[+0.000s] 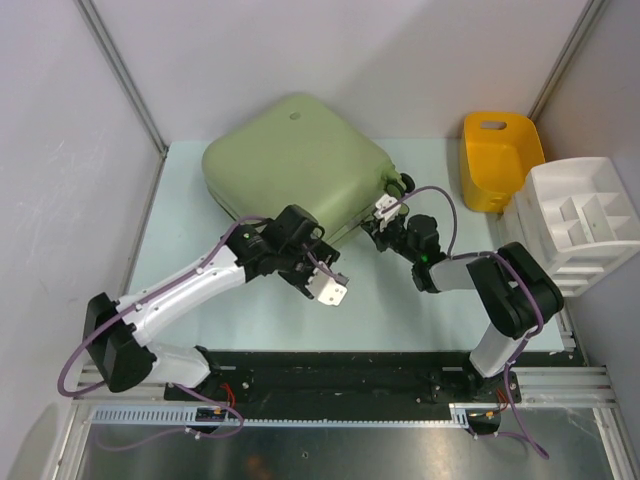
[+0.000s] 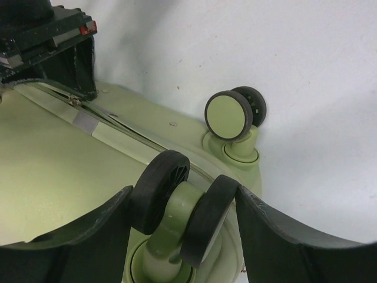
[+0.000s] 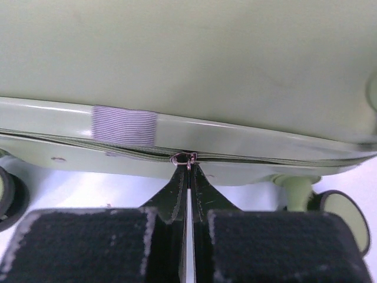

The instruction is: Open, take out, and arrange the luggage

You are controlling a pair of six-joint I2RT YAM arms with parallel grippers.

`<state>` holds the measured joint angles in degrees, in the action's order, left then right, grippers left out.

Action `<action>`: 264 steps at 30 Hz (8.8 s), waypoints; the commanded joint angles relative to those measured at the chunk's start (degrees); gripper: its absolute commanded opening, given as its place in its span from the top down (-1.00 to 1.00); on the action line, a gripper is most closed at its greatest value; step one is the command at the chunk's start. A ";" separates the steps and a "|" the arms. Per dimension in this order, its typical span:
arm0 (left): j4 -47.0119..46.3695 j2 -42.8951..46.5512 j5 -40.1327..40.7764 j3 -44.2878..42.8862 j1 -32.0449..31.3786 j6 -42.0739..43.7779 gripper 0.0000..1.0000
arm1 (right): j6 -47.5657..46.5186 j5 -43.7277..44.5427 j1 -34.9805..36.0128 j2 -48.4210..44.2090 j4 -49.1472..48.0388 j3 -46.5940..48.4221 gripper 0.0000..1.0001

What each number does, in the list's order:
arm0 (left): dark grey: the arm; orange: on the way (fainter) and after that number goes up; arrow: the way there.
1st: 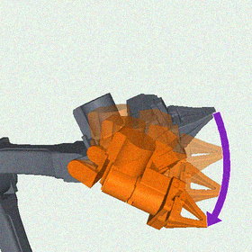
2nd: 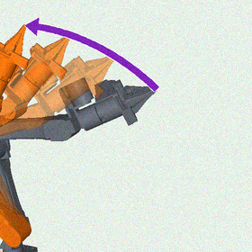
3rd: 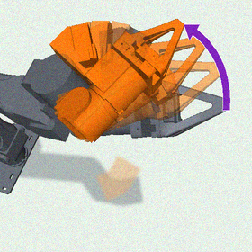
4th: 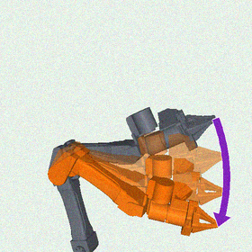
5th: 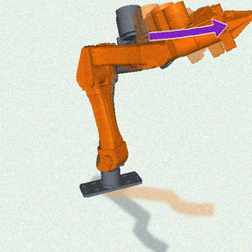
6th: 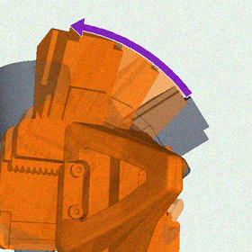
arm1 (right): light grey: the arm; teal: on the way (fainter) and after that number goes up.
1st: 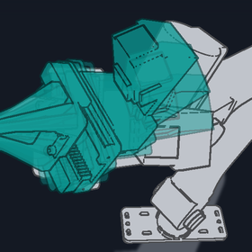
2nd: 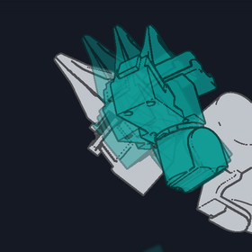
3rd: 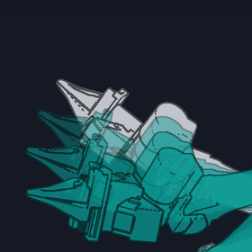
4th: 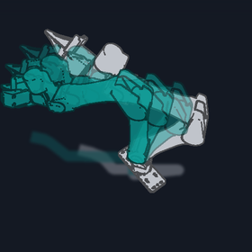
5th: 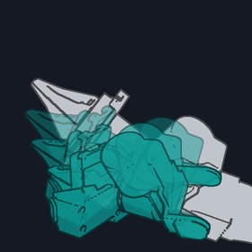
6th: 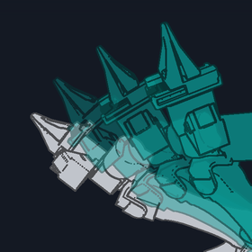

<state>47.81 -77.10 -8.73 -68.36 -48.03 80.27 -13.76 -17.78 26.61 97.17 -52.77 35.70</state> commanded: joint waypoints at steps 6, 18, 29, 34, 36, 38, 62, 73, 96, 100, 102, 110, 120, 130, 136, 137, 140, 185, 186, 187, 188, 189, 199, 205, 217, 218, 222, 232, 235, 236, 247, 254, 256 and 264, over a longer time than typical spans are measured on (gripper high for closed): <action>10.72 7.14 -0.41 4.72 4.96 3.22 1.00 | -5.66 5.57 -7.88 -2.16 -5.76 1.03 1.00; 13.18 13.11 0.82 12.19 11.46 11.39 0.99 | -9.45 -7.43 -19.57 6.00 -13.84 7.35 1.00; 15.03 12.85 0.56 13.08 13.14 14.65 1.00 | -8.30 -12.10 -24.23 12.70 -17.36 16.33 1.00; 15.82 12.59 0.30 13.34 13.66 15.62 0.99 | -8.57 -13.16 -25.82 14.45 -17.98 17.90 1.00; 16.08 12.59 0.12 13.95 13.84 16.14 1.00 | -8.04 -13.85 -25.64 16.65 -19.46 19.13 1.00; 16.17 13.11 0.21 14.48 13.93 17.02 1.00 | -8.04 -15.44 -25.12 18.75 -21.39 21.41 1.00; 17.67 14.08 -3.13 17.03 14.02 23.97 1.00 | 8.66 -20.71 -21.70 44.76 -24.76 61.82 1.00; 17.32 12.41 -4.63 13.87 13.93 22.04 0.84 | 13.50 -23.08 -16.24 48.83 -22.46 64.87 0.71; 0.81 12.41 -16.48 -14.17 24.36 -47.14 -0.99 | 27.72 -19.14 -19.93 23.86 44.95 47.09 -0.32; -5.70 13.55 -22.88 -10.14 40.87 -66.09 -1.00 | 34.31 -20.10 -20.19 26.84 47.05 47.09 -0.27; -9.82 13.91 -23.52 -6.38 51.24 -75.63 -1.00 | 36.68 -22.46 -20.20 27.90 48.20 46.91 -0.19; -19.50 7.15 -30.80 2.43 69.30 -92.92 -1.00 | 41.97 -27.74 -15.90 25.01 45.83 35.59 0.15; -42.08 -5.67 -38.64 4.83 64.39 -103.64 -0.96 | 44.25 -32.58 -11.86 15.17 39.16 14.24 0.43; -47.55 -30.44 -41.97 -16.96 52.52 -100.50 -0.58 | 36.44 -33.82 -3.94 2.69 35.55 6.83 0.31; -43.69 -29.61 -39.35 -26.74 53.91 -94.08 -0.79 | 26.02 -33.20 -3.50 -5.57 43.79 6.75 0.16; -41.24 -26.55 -37.00 -26.57 54.09 -91.46 -0.81 | 23.71 -33.02 -4.02 -9.15 46.07 6.75 0.13; -32.74 -20.83 -29.97 -25.43 54.27 -84.26 -0.86 | 13.98 -32.58 -6.91 -14.09 56.88 6.66 0.03; 10.90 20.32 -17.90 -3.35 38.89 -58.47 -1.00 | 7.24 -1.73 11.29 -18.50 65.53 25.31 -0.63; 10.64 20.58 -17.64 -3.71 38.89 -58.99 -1.00 | 8.04 -5.30 9.27 -18.76 65.26 24.68 -0.70; 10.11 20.76 -17.72 -3.89 38.89 -59.96 -0.99 | 9.18 -7.16 4.55 -19.03 64.30 23.63 -0.81; 9.93 21.02 -17.46 -4.06 38.98 -60.40 -1.00 | 12.06 -8.49 2.59 -19.38 61.59 22.40 -0.91; 9.58 21.55 -17.20 -3.98 38.98 -60.75 -1.00 | 12.26 -10.59 1.00 -19.29 60.52 20.91 -0.91; 3.17 23.74 -7.01 -5.21 39.07 -73.32 -1.00 | -0.04 7.57 4.50 -25.00 59.18 19.40 -0.95; 1.67 24.37 -8.41 -5.47 39.07 -78.59 -0.99 | -1.10 17.77 12.93 -26.24 55.78 14.06 -0.98; 0.53 24.45 -2.78 -4.07 39.07 -85.98 -0.99 | -2.24 41.06 32.18 -16.66 34.51 9.56 -0.98; 0.18 24.28 -2.78 -3.89 39.15 -86.16 -0.99 | -1.98 42.12 33.58 -15.70 33.71 9.56 -0.98; -0.53 23.58 -3.05 -3.54 39.07 -87.30 -0.99 | -3.11 44.06 36.66 -11.31 26.87 9.65 -0.98; -1.58 24.54 -3.22 -1.88 39.07 -86.95 -0.99 | 1.10 53.02 36.94 -3.57 29.93 12.90 -0.68; -2.55 25.42 -2.96 0.23 39.07 -86.60 -1.00 | -0.91 56.61 37.29 -1.55 24.40 12.99 -0.68; -3.16 25.77 -2.96 0.76 39.15 -86.86 -1.00 | -1.53 57.32 37.29 -0.15 22.64 12.99 -0.69; -4.22 26.39 -3.66 2.70 39.07 -86.95 -1.00 | -8.12 62.95 37.64 6.46 5.15 12.99 -0.19; -3.43 29.63 -5.68 3.84 39.07 -78.71 -0.99 | -9.97 58.75 37.81 1.64 10.03 12.73 1.00; -2.03 30.43 -7.69 4.28 39.07 -74.85 -0.99 | -8.05 51.82 36.68 -2.74 15.30 12.64 1.00; 2.02 32.62 -15.43 6.30 39.06 -63.58 -0.99 | -2.95 24.71 25.17 -6.90 32.11 12.99 1.00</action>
<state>47.77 -45.32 -18.39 -63.31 -8.88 7.05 -20.34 24.32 57.98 94.52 -26.89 47.09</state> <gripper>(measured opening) 0.996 0.011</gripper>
